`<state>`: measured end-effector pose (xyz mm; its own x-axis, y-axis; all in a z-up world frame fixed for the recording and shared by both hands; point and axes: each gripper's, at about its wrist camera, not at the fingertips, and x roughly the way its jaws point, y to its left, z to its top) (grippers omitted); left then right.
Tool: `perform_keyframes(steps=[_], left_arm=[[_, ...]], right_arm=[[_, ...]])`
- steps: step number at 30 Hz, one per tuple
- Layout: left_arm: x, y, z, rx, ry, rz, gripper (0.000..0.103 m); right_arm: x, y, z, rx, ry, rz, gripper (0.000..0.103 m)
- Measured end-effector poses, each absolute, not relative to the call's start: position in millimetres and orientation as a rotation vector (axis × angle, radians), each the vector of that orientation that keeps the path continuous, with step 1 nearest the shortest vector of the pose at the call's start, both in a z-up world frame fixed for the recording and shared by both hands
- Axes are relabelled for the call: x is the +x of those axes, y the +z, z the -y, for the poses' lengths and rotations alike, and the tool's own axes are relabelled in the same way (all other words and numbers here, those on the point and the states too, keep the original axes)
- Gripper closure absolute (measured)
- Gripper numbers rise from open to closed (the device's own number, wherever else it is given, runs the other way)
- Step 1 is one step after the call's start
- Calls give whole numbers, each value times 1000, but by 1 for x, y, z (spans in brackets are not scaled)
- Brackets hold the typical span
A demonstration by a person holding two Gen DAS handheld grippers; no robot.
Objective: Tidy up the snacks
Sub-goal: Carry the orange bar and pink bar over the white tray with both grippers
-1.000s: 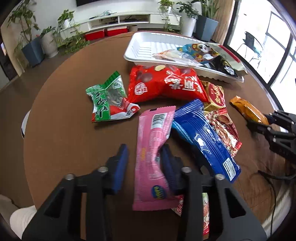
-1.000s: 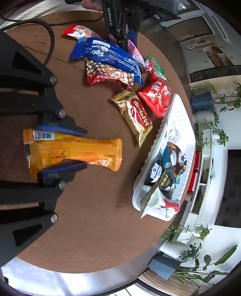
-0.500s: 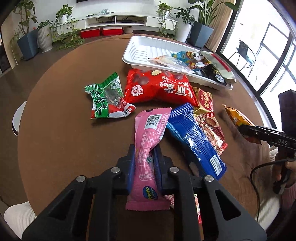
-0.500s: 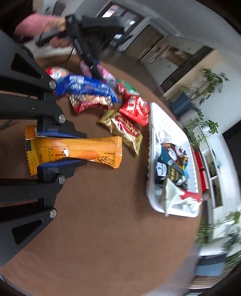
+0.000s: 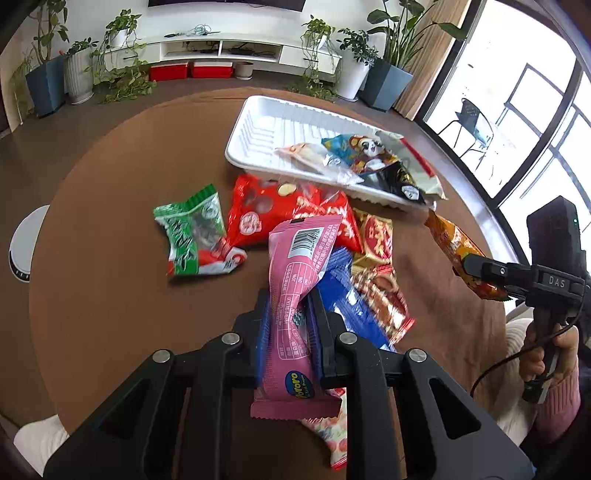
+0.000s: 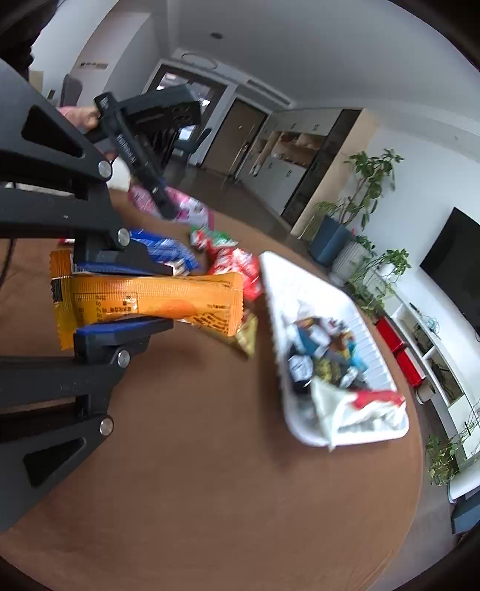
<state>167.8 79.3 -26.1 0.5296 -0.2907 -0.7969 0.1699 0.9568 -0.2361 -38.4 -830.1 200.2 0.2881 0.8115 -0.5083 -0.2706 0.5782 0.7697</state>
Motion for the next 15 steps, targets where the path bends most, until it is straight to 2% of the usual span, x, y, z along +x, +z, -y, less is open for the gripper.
perform_keyframes(steps=[15], left_arm=[[258, 6, -64, -157, -312, -962, 86]], right_arm=[[49, 230, 774, 661, 814, -1000, 81]])
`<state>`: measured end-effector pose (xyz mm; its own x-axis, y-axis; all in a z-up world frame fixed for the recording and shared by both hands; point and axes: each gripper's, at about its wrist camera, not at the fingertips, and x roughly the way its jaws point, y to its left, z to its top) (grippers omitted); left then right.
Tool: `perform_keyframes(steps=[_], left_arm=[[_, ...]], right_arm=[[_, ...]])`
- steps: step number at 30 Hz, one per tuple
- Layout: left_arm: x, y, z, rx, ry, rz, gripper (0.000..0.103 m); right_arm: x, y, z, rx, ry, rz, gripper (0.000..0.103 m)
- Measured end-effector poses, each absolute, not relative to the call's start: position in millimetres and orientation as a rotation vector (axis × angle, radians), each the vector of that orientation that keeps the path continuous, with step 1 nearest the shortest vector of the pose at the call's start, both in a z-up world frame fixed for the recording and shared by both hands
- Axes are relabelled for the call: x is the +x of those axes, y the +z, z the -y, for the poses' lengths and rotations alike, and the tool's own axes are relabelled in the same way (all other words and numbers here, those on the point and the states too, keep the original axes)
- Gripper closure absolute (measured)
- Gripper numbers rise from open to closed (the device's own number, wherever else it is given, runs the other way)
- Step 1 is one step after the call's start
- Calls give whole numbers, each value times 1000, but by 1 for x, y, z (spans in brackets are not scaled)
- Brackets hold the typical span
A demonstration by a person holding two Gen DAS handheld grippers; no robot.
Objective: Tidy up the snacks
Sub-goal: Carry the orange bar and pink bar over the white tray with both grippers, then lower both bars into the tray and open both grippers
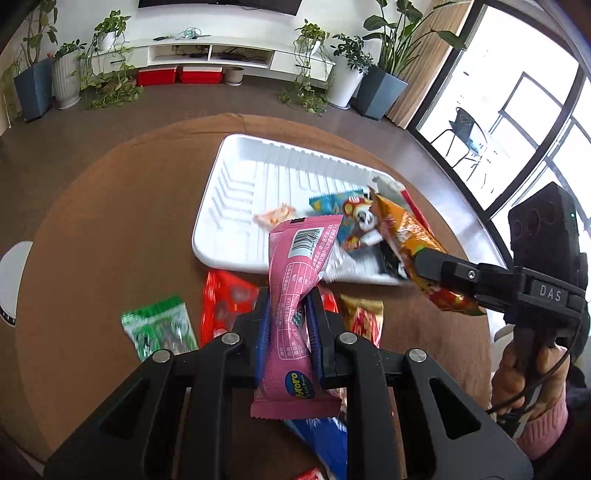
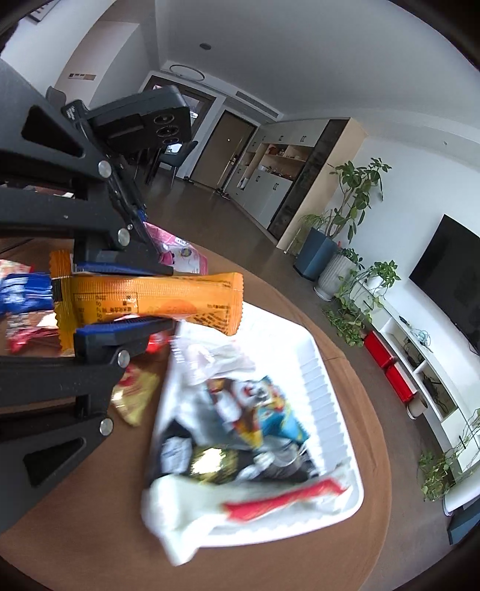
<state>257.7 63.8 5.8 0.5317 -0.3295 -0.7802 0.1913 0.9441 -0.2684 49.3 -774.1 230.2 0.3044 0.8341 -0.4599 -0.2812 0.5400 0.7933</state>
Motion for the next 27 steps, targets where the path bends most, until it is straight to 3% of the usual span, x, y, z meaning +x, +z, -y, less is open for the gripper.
perform_keyframes(steps=[15, 21, 27], left_arm=[[371, -8, -56, -151, -228, -986, 83], [384, -22, -57, -163, -192, -1001, 83], [379, -27, -64, -187, -180, -998, 83]], right_arm=[[144, 206, 730, 646, 668, -1031, 78], [141, 204, 730, 603, 656, -1006, 59], [129, 211, 736, 578, 668, -967, 57]])
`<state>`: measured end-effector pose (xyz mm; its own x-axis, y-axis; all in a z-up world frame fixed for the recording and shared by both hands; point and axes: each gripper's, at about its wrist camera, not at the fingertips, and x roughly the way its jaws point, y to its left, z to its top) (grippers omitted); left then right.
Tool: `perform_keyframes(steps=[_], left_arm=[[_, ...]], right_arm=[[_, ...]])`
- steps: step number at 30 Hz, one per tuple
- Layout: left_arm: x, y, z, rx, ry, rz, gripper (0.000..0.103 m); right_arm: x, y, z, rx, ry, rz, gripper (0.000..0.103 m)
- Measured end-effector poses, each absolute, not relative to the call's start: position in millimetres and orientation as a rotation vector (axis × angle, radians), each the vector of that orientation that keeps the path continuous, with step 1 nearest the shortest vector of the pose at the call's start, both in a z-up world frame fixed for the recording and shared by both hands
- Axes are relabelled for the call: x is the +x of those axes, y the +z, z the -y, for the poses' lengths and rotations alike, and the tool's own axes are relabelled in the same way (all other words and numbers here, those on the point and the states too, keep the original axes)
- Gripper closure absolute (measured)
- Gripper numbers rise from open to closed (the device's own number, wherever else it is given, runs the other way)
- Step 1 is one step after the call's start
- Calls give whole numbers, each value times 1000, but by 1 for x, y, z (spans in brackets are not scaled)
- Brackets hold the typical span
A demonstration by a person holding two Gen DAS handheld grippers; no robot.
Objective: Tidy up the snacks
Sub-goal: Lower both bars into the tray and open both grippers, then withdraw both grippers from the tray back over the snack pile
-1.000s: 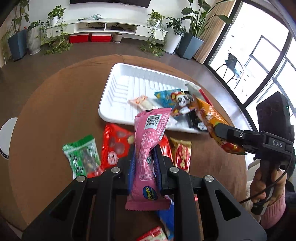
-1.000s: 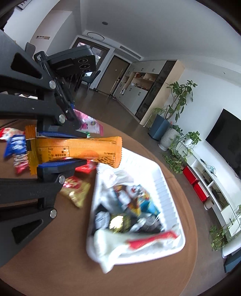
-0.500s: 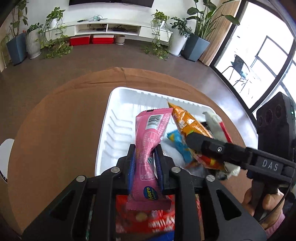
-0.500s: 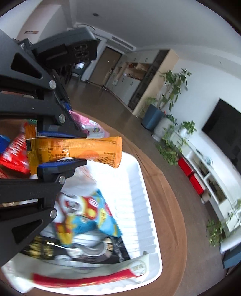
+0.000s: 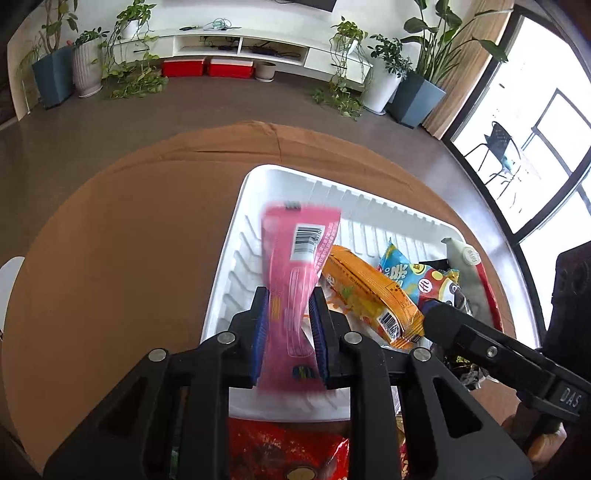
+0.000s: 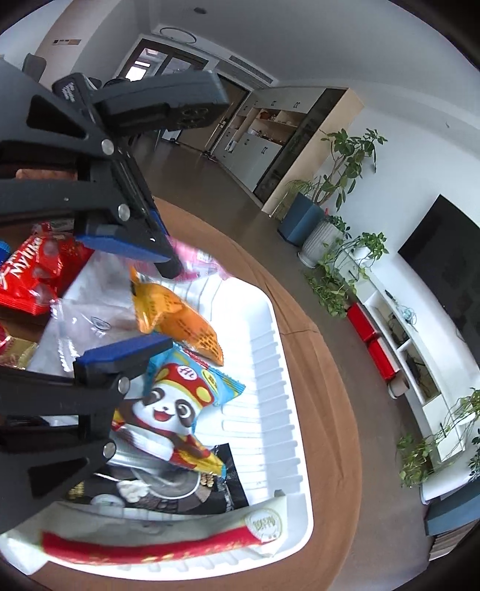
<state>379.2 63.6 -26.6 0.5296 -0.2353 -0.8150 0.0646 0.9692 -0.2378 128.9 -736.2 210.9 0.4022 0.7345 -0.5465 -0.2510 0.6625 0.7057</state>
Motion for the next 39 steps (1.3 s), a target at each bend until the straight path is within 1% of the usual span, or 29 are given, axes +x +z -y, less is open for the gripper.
perform_keyframes(steps=[1, 12, 17, 21, 28, 39], left_arm=[[378, -26, -63, -184, -180, -997, 81], [350, -4, -68, -196, -169, -964, 81], [310, 11, -72, -184, -183, -934, 81], [272, 16, -74, -180, -186, -924, 81], [195, 6, -79, -169, -191, -948, 81], [104, -35, -69, -155, -185, -1030, 81]], right_arm=[[126, 212, 738, 578, 669, -962, 57], [80, 224, 757, 537, 679, -918, 54], [53, 234, 766, 504, 680, -888, 49], [24, 236, 767, 443, 679, -877, 49], [-31, 231, 759, 304, 687, -874, 47], [-74, 203, 730, 115, 679, -915, 46]])
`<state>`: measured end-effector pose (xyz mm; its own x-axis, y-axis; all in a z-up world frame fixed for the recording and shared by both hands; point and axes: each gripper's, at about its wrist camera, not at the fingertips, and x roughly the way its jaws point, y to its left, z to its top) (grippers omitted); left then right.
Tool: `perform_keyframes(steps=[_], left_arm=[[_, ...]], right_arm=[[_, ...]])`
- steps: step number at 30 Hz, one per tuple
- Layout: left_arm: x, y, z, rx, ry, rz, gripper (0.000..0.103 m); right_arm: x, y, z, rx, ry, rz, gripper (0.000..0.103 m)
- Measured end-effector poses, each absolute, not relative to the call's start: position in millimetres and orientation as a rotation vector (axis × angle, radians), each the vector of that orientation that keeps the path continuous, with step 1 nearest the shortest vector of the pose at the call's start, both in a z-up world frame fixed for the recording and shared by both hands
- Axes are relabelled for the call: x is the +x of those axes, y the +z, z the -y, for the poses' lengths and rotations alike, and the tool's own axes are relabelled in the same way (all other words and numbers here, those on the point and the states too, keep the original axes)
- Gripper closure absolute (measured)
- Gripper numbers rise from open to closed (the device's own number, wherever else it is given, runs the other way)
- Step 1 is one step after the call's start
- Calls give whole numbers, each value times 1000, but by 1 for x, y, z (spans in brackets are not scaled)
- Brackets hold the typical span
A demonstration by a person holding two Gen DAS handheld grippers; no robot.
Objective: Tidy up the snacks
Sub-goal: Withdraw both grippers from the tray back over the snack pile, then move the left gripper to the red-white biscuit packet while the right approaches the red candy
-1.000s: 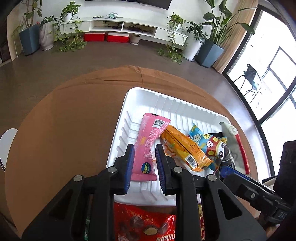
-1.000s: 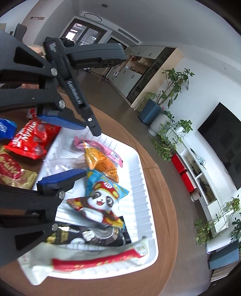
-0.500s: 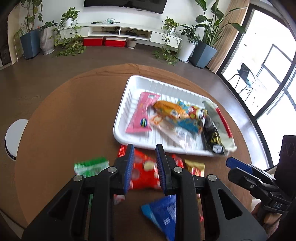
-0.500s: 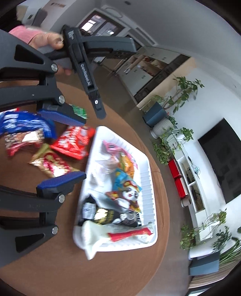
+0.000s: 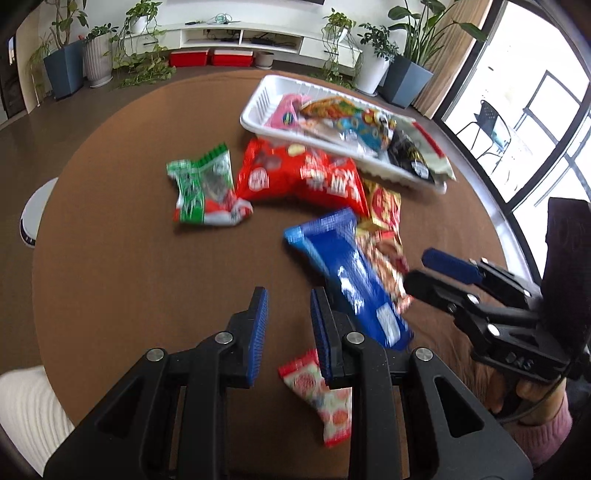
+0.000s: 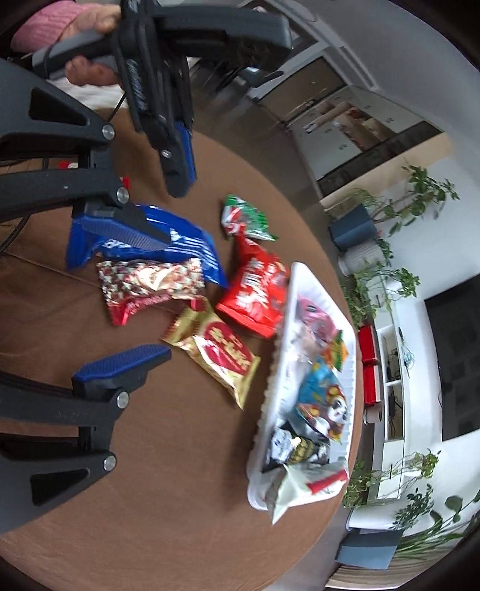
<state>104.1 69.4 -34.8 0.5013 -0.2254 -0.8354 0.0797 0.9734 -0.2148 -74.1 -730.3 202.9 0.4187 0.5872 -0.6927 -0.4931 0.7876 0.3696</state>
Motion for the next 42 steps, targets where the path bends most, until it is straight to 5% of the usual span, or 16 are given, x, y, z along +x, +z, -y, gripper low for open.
perform_keyframes(steps=[22, 27, 30, 42], left_arm=[[55, -49, -43, -96, -264, -1081, 79], [49, -48, -45, -65, -288, -1082, 73], [43, -49, -43, -23, -292, -1076, 51], [27, -60, -26, 172, -306, -1046, 51]], right_arm=[[-94, 199, 706, -65, 673, -878, 46], [-98, 199, 702, -93, 673, -865, 46], [-99, 200, 700, -111, 672, -858, 46], [-99, 199, 687, -180, 681, -855, 46]])
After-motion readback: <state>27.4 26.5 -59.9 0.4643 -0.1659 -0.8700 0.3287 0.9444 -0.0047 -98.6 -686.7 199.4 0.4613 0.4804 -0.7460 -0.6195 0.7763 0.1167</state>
